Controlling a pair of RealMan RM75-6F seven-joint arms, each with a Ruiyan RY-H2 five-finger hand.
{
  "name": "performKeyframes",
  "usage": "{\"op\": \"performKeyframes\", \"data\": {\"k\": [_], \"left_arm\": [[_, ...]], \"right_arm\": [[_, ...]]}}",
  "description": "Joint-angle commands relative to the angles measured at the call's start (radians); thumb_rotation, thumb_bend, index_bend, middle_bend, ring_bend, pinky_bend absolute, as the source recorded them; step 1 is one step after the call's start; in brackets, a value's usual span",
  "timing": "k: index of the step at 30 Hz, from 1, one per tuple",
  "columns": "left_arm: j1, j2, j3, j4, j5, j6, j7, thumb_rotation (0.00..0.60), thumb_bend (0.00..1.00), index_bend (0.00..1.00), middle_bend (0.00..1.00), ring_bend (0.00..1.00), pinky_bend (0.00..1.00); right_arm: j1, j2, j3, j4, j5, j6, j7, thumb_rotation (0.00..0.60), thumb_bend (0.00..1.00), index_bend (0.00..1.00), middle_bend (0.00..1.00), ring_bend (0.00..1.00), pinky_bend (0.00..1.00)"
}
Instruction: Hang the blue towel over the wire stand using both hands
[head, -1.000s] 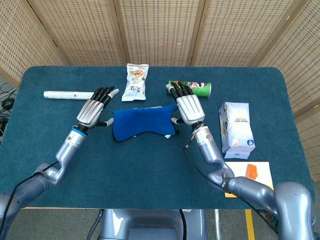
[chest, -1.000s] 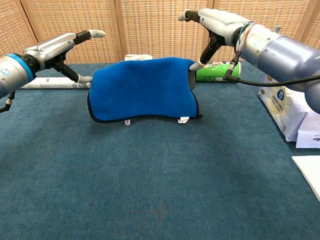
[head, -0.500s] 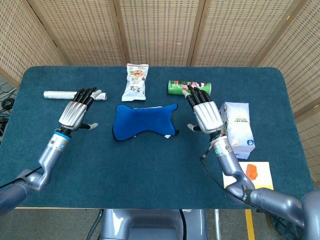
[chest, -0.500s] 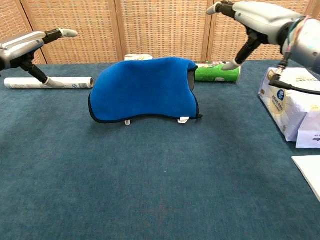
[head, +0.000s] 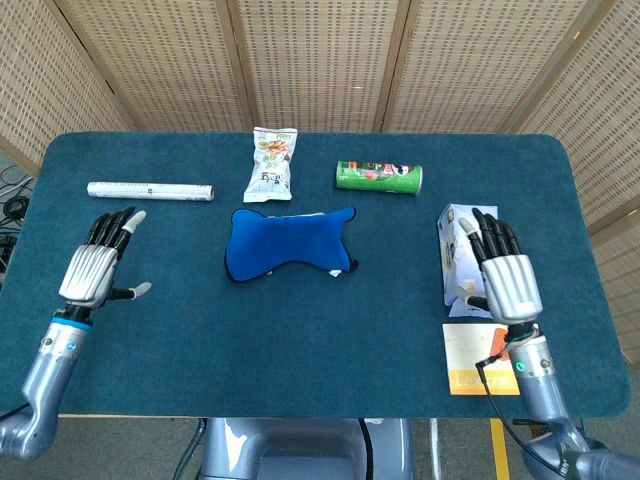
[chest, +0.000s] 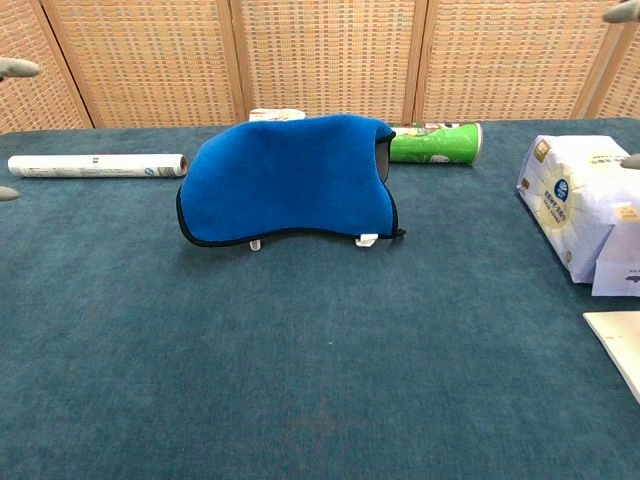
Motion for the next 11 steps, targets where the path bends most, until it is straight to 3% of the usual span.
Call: {"op": "performKeyframes", "data": {"k": [1, 4, 11], "left_arm": [[0.083, 0.052, 0.027, -0.098, -0.018, 0.089, 0.081, 0.600, 0.07, 0.00, 0.00, 0.00, 0.00], [0.129, 0.065, 0.047, -0.152, -0.013, 0.138, 0.130, 0.600, 0.07, 0.00, 0.00, 0.00, 0.00], [0.258, 0.079, 0.123, -0.279, 0.021, 0.259, 0.252, 0.600, 0.07, 0.00, 0.00, 0.00, 0.00]], "right_arm": [[-0.052, 0.033, -0.031, -0.044, -0.002, 0.028, 0.000, 0.600, 0.00, 0.00, 0.00, 0.00, 0.02], [-0.102, 0.058, -0.053, -0.089, -0.004, 0.060, 0.003, 0.600, 0.00, 0.00, 0.00, 0.00, 0.00], [-0.238, 0.093, -0.146, -0.183, -0.128, 0.191, -0.002, 0.600, 0.00, 0.00, 0.00, 0.00, 0.00]]}}
